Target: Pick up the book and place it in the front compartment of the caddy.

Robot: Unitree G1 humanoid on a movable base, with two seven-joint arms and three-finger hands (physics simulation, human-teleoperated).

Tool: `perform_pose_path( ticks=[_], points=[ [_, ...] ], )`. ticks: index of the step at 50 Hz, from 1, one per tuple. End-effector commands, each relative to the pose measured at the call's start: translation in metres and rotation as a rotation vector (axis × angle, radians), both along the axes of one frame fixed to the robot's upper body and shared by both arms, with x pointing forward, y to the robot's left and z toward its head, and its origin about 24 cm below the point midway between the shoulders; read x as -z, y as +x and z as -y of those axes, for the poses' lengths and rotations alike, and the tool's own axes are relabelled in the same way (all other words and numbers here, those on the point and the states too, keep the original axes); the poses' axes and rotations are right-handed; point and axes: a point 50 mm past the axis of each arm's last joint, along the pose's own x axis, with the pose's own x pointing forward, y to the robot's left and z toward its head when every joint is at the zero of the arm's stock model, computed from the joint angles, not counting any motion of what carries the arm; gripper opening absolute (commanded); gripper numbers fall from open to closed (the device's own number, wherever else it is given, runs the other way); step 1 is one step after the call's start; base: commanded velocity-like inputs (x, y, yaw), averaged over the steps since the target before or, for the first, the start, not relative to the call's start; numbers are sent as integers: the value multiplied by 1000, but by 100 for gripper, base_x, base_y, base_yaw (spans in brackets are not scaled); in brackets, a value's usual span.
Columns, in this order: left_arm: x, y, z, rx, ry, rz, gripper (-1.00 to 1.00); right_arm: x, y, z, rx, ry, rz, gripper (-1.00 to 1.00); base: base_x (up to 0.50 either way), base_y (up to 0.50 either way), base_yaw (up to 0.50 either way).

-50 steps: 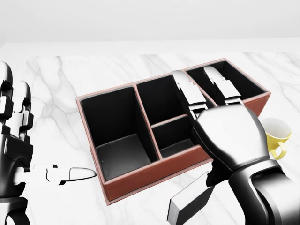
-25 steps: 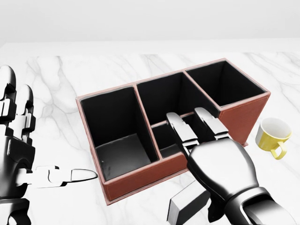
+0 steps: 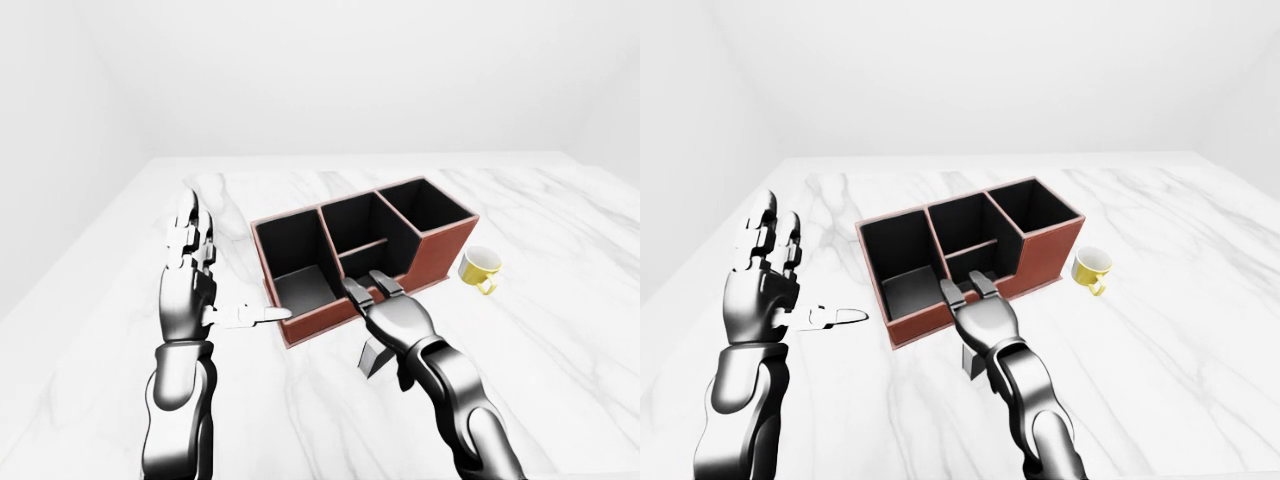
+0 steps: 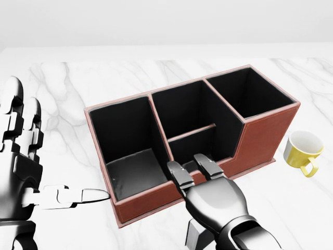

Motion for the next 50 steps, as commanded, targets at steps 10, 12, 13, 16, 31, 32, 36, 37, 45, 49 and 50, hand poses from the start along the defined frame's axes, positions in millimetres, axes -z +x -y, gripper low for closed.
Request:
perform_pose_path(
  ticks=[10, 12, 13, 16, 31, 32, 36, 37, 45, 49, 50],
  points=[
    [2, 1, -2, -6, -2, -9, 100, 27, 1, 2, 10, -70, -66, 100, 0, 0, 0],
    [2, 1, -2, -6, -2, -8, 100, 28, 0, 3, 12, -72, -68, 100, 0, 0, 0],
    [2, 1, -2, -6, -1, -9, 100, 29, 0, 4, 16, -73, -70, 100, 0, 0, 0],
    [2, 1, -2, -7, -1, -10, 100, 30, 0, 6, 21, -79, -72, 100, 0, 0, 0],
    [-1, -1, -3, -11, 7, 2, 100, 34, -3, 13, 43, -88, -86, 100, 0, 0, 0],
    [-1, -1, -3, -11, 7, 2, 100, 35, -2, 14, 44, -89, -85, 100, 0, 0, 0],
    [-1, -1, -2, -11, 9, 4, 100, 36, -3, 15, 48, -91, -87, 100, 0, 0, 0],
    [-1, -1, -2, -11, 9, 4, 100, 36, -3, 15, 49, -91, -87, 100, 0, 0, 0],
    [-1, -1, -1, -10, 10, 3, 100, 41, -4, 16, 50, -103, -99, 100, 0, 0, 0],
    [1, -1, -1, -11, 9, -3, 100, 46, -5, 16, 48, -115, -108, 100, 0, 0, 0],
    [1, -1, -2, -11, 9, -4, 100, 47, -5, 16, 47, -118, -111, 100, 0, 0, 0]
  ],
)
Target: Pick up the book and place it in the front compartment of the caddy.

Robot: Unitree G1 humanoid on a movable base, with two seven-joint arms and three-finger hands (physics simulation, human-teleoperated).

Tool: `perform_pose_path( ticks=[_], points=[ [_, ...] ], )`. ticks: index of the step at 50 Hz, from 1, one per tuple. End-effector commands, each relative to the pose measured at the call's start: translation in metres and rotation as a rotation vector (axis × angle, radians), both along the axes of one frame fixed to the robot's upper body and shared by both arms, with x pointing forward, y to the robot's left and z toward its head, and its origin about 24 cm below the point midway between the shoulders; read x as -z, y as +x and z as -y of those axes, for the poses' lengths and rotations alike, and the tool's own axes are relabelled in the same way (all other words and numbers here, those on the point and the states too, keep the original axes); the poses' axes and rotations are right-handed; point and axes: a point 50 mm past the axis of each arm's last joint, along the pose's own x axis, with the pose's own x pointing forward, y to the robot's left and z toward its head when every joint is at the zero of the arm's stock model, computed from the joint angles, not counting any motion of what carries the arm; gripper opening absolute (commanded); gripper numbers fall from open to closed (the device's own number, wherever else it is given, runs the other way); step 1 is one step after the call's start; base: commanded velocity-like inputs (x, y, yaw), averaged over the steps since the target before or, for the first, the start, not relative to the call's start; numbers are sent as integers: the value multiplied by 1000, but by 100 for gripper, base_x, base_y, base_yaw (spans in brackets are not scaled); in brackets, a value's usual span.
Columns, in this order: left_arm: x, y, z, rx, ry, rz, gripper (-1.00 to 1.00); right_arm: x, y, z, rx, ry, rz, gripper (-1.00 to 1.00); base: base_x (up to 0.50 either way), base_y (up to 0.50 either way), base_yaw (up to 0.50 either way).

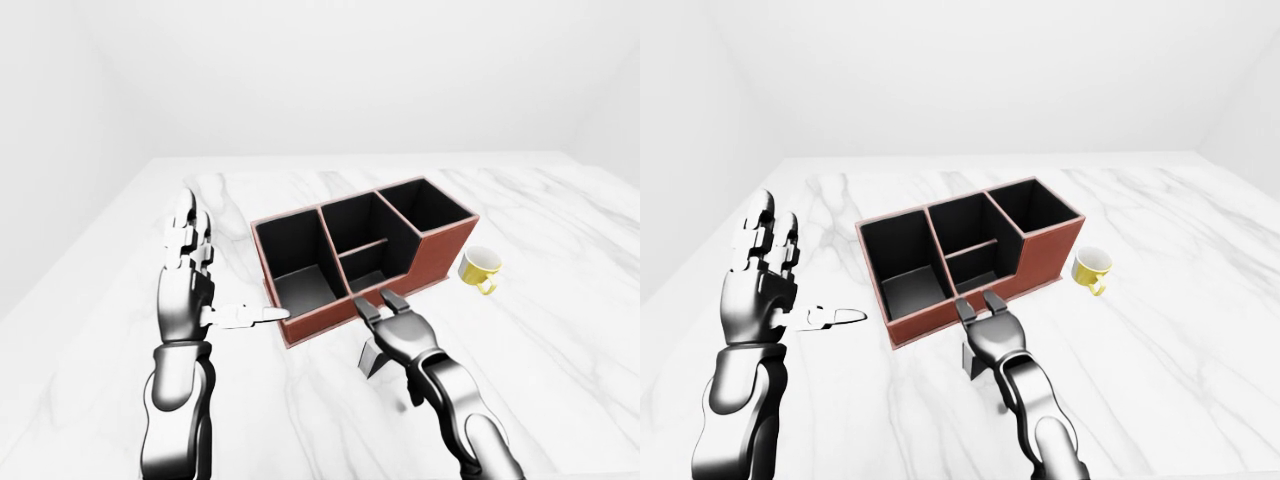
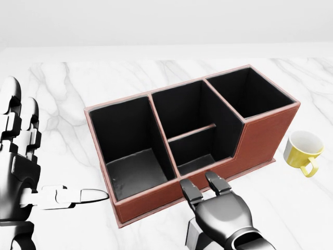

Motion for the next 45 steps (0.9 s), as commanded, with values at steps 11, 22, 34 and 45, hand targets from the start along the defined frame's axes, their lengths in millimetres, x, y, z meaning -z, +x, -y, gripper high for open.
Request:
perform_pose_path(
  ticks=[11, 22, 34, 45],
  points=[
    [2, 0, -1, -2, -2, -7, 100, 19, -1, -1, -7, -38, -40, 100, 0, 0, 0],
    [2, 0, -1, -5, -5, -9, 100, 32, -1, 4, 1, -72, -95, 100, 0, 0, 0],
    [-1, 0, 0, -4, -1, 3, 100, 35, -7, 7, 5, -81, -118, -100, 0, 0, 0],
    [1, -1, 1, 2, 3, -4, 100, 31, -7, 7, 10, -60, -125, -100, 0, 0, 0]
  ],
)
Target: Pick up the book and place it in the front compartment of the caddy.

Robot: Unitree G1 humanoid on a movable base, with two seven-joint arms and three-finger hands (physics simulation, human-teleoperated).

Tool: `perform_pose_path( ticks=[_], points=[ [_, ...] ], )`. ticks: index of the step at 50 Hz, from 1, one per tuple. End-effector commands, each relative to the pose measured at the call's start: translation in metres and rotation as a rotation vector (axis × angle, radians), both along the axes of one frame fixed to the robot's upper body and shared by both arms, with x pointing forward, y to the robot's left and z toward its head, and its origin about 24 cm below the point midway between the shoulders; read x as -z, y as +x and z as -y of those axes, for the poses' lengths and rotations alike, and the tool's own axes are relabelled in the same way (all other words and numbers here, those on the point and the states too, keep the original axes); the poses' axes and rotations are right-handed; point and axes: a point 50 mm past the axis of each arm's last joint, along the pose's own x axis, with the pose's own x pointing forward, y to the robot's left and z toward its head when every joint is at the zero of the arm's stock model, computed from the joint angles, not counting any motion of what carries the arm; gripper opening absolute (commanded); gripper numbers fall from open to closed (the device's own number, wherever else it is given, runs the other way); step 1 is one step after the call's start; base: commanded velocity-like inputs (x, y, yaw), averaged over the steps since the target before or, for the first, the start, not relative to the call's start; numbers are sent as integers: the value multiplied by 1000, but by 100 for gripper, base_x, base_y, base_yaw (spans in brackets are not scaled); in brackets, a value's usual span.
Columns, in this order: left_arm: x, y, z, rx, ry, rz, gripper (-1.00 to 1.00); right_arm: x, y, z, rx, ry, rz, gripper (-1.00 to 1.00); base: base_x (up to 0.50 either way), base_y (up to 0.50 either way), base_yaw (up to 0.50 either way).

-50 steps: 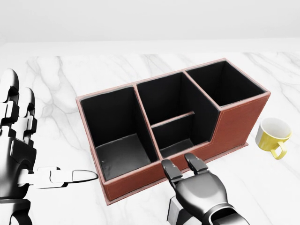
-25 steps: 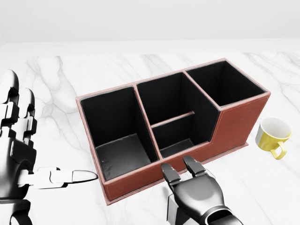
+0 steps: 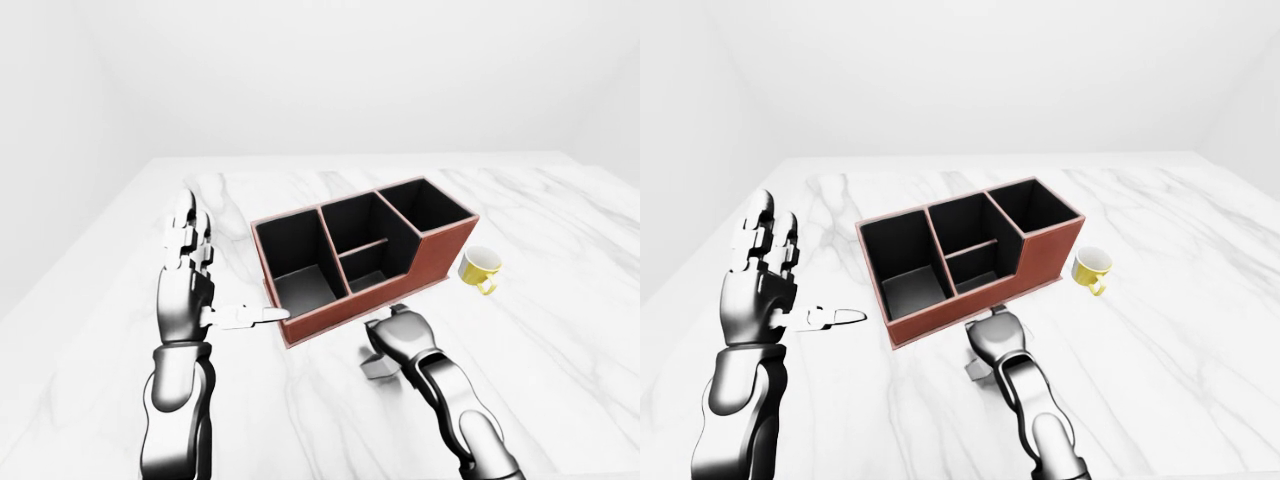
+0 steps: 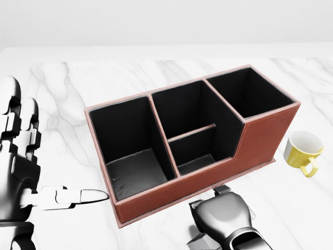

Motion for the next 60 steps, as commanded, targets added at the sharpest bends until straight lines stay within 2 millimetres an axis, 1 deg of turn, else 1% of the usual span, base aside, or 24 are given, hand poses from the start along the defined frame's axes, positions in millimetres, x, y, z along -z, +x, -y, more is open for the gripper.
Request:
perform_pose_path(
  ticks=[1, 4, 5, 9, 15, 18, 22, 24, 27, 28, 31, 32, 34, 36, 40, 43, 49, 57, 59, 60],
  points=[
    [1, 0, 1, 2, 1, -6, 100, 22, -12, 6, 25, -3, -151, -100, 0, 0, 0],
    [3, 2, 0, -4, -3, -12, 100, 16, -11, 6, 28, 12, -149, -100, 0, 0, 0],
    [3, 2, 0, -4, -3, -14, 100, 20, -11, 6, 28, 4, -142, -100, 0, 0, 0],
    [4, 2, 0, -4, -5, -18, 100, 16, -11, 5, 25, 11, -125, -100, 0, 0, 0],
    [8, 10, 2, -4, -6, -38, 100, 8, -7, 7, 34, 26, -117, -100, 0, 0, 0],
    [6, 21, 4, -1, -1, -35, 100, 1, 2, 12, 49, 48, -117, -100, 0, 0, 0],
    [2, 30, 5, 1, 3, -24, 100, -6, 10, 17, 65, 66, -117, -100, 0, 0, 0],
    [-1, 39, 5, 4, 5, -19, 100, -15, 16, 20, 71, 87, -116, -100, 0, 0, 0],
    [-5, 48, 8, 14, 1, -12, 100, -35, 21, 24, 72, 135, -35, -100, 0, 0, 0],
    [-4, 54, 10, 19, 4, -19, 100, -46, 23, 24, 65, 172, 6, -100, 0, 0, 0],
    [-5, 63, 11, 21, 5, -30, 100, -62, 27, 25, 55, 209, 63, -100, 0, 0, 0],
    [-5, 69, 11, 22, 4, -37, 100, -71, 29, 24, 45, 230, 97, -100, 0, 0, 0],
    [-6, 74, 12, 25, 6, -40, 100, -77, 31, 24, 38, 238, 118, -100, 0, 0, 0],
    [-7, 83, 12, 25, 4, -57, 100, -82, 35, 24, 32, 241, 138, -100, 0, 0, 0],
    [-1, 98, 13, 25, -2, -107, 100, -93, 38, 23, 15, 255, 178, -100, 0, 0, 0],
    [-1, 104, 14, 30, -2, -117, 100, -99, 37, 23, 8, 263, 200, -100, 0, 0, 0],
    [-4, 118, 11, 24, -2, -143, 100, -113, 47, 20, -16, 273, 242, -100, 0, 0, 0],
    [-22, 132, 7, 14, -8, -117, 100, -137, 52, 20, -47, 287, 321, -100, 0, 0, 0],
    [-31, 135, 6, 13, -9, -98, 100, -145, 53, 20, -60, 293, 350, -100, 0, 0, 0],
    [-38, 136, 6, 13, -12, -74, 100, -149, 53, 20, -65, 295, 365, -100, 0, 0, 0]
  ],
)
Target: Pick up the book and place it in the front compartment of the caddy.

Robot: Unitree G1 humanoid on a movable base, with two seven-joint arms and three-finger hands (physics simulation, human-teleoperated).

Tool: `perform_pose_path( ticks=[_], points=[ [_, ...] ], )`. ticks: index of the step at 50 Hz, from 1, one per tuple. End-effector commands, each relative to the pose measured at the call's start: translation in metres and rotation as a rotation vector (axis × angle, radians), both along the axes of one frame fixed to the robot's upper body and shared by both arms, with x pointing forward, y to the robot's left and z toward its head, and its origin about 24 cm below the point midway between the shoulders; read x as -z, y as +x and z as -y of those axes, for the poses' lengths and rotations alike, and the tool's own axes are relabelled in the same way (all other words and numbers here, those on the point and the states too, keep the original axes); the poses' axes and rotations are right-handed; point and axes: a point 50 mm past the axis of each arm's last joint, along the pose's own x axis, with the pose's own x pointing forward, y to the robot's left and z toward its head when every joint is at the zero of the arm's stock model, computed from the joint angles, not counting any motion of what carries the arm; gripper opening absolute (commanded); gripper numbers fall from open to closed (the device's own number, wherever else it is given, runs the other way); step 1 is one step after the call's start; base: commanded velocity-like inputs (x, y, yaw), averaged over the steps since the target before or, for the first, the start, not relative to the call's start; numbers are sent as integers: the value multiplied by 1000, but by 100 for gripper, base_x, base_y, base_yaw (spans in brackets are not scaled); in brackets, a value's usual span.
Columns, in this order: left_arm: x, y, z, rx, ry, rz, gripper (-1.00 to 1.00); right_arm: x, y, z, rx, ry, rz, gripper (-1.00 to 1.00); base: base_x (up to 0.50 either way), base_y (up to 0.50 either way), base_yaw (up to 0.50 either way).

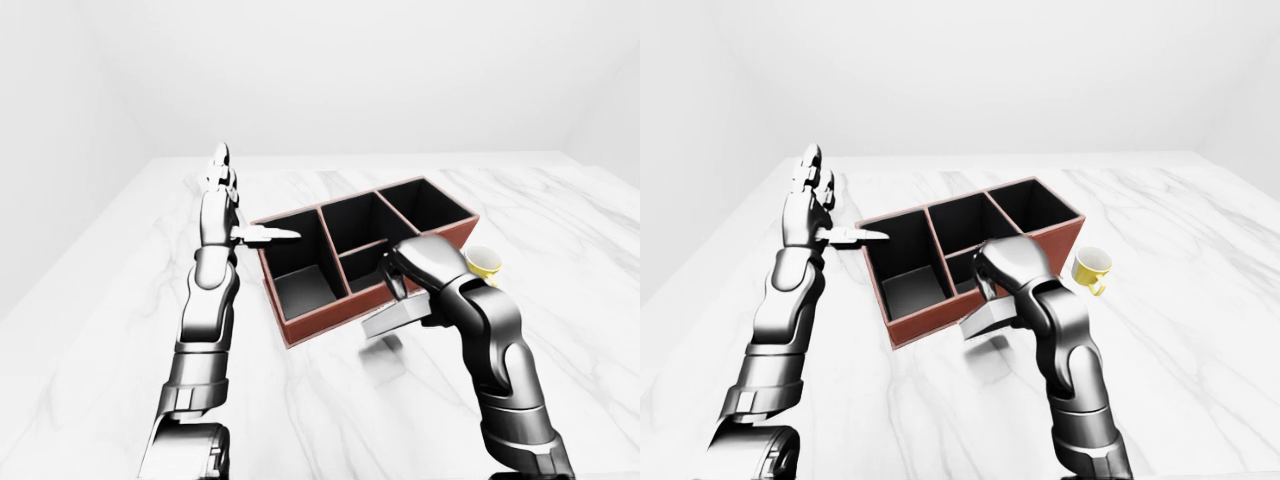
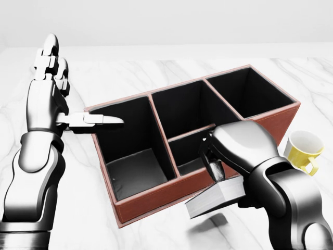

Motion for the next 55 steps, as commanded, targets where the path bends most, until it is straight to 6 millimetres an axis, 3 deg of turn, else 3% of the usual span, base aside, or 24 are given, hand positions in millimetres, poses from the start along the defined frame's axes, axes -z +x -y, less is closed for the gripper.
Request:
perform_pose_path(
  ticks=[1, 4, 8, 10, 18, 28, 41, 55],
  points=[
    [-31, 19, -5, -10, -9, 52, 100, -39, 6, 0, -27, 23, 141, -100, 0, 0, 0],
    [-41, 20, -7, -13, -13, 81, 100, -42, 9, 1, -23, 10, 149, -100, 0, 0, 0],
    [-39, 24, -10, -22, -18, 60, 100, -46, 11, 1, -25, 9, 158, -100, 0, 0, 0],
    [-50, 17, -9, -21, -21, 120, 100, -47, 12, 1, -27, 7, 160, -100, 0, 0, 0],
    [-51, 22, -10, -28, -25, 106, 100, -56, 18, -3, -33, -2, 181, -100, 0, 0, 0],
    [-33, 39, -17, -44, -26, -15, 100, -68, 27, -7, -41, -12, 204, -100, 0, 0, 0],
    [-24, 44, -23, -62, -30, -70, 100, -84, 39, -15, -54, -30, 231, -100, 0, 0, 0],
    [-14, 49, -26, -67, -40, -123, 100, -98, 64, -30, -48, -91, 211, -100, 0, 0, 0]
  ],
)
